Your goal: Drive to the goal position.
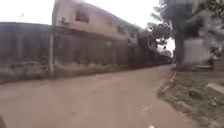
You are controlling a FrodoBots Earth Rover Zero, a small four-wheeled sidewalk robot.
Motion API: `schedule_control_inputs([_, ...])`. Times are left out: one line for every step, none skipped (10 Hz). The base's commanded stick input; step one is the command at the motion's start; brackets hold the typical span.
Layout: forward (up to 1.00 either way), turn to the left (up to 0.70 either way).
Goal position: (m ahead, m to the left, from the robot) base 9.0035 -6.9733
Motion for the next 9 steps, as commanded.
schedule_control_inputs([1.00, 0.00])
schedule_control_inputs([1.00, 0.00])
schedule_control_inputs([1.00, 0.00])
schedule_control_inputs([1.00, 0.00])
schedule_control_inputs([1.00, 0.00])
schedule_control_inputs([1.00, 0.00])
schedule_control_inputs([1.00, -0.27])
schedule_control_inputs([1.00, -0.27])
schedule_control_inputs([1.00, -0.27])
